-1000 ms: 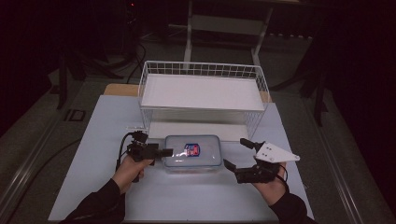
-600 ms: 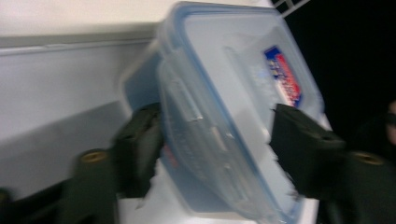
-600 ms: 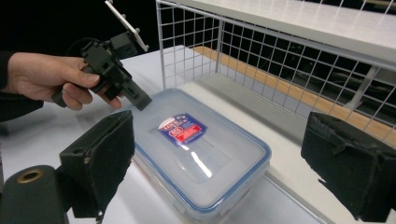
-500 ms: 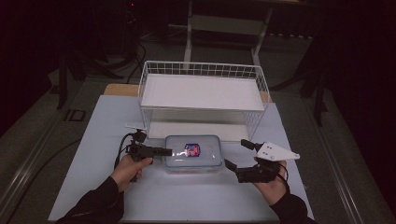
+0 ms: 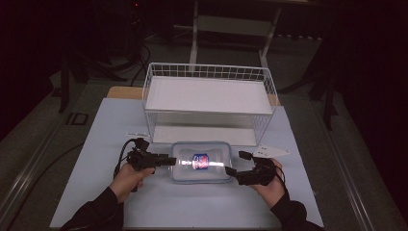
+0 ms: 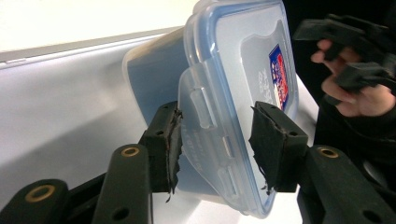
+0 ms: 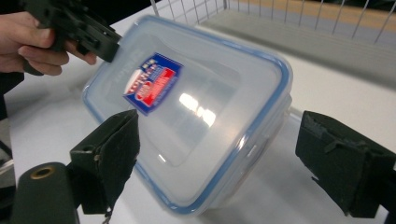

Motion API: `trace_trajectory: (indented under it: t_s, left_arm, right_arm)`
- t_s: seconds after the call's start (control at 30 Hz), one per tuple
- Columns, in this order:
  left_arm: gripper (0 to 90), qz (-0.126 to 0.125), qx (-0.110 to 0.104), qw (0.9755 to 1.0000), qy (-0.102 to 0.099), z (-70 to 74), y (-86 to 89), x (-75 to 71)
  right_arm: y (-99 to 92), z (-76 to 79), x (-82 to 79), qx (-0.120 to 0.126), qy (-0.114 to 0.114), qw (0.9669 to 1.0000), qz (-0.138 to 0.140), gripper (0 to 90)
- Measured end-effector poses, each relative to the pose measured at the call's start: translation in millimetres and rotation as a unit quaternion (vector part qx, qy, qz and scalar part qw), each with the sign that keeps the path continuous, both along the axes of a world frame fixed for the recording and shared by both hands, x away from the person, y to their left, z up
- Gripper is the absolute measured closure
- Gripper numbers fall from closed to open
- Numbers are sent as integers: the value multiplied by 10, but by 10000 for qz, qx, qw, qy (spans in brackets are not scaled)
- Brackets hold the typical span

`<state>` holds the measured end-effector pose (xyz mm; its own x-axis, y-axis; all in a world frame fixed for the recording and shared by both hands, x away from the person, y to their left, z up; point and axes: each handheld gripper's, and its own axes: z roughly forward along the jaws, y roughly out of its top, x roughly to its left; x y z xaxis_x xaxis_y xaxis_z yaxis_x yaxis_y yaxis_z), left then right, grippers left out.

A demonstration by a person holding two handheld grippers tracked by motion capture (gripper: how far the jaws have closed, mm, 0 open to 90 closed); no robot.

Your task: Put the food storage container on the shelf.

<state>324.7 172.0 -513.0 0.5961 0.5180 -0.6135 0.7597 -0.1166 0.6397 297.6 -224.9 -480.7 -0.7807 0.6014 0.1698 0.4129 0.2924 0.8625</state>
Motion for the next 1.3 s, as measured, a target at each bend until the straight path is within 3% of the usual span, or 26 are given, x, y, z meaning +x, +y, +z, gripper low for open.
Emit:
trace_trajectory:
  t_s: [0.1, 0.2, 0.33, 0.57, 0.7, 0.93, 1.13, 1.3]
  left_arm:
    - [547, -25, 9, 10000, -71, 11, -10, -35]
    - [553, -60, 19, 9999, -121, 15, -13, -52]
    - [560, -76, -8, 9998, -157, 15, -14, -82]
    - [570, -138, 10, 9995, -273, 16, -10, -123]
    - [575, -187, 7, 9992, -340, 18, -13, -143]
    - [579, -184, -14, 9989, -433, 21, -19, -179]
    - [577, -111, 212, 9979, -600, 81, -81, -267]
    - [576, -93, 191, 9981, -575, 86, -96, -275]
  right_arm:
    - [-14, -52, 82, 55, 253, 9997, -2, 164]
    - [-20, -74, 129, 69, 358, 9993, -7, 195]
    - [-17, -109, 184, 60, 676, 9976, 151, 251]
    - [-36, -161, 240, 104, 942, 9951, 287, 316]
    - [-46, -202, 276, 198, 1158, 9925, 345, 407]
    - [-76, -196, 267, 341, 1326, 9900, 338, 460]
    - [-113, -167, 213, 409, 1326, 9899, 284, 511]
    - [-125, -150, 189, 376, 1271, 9908, 270, 512]
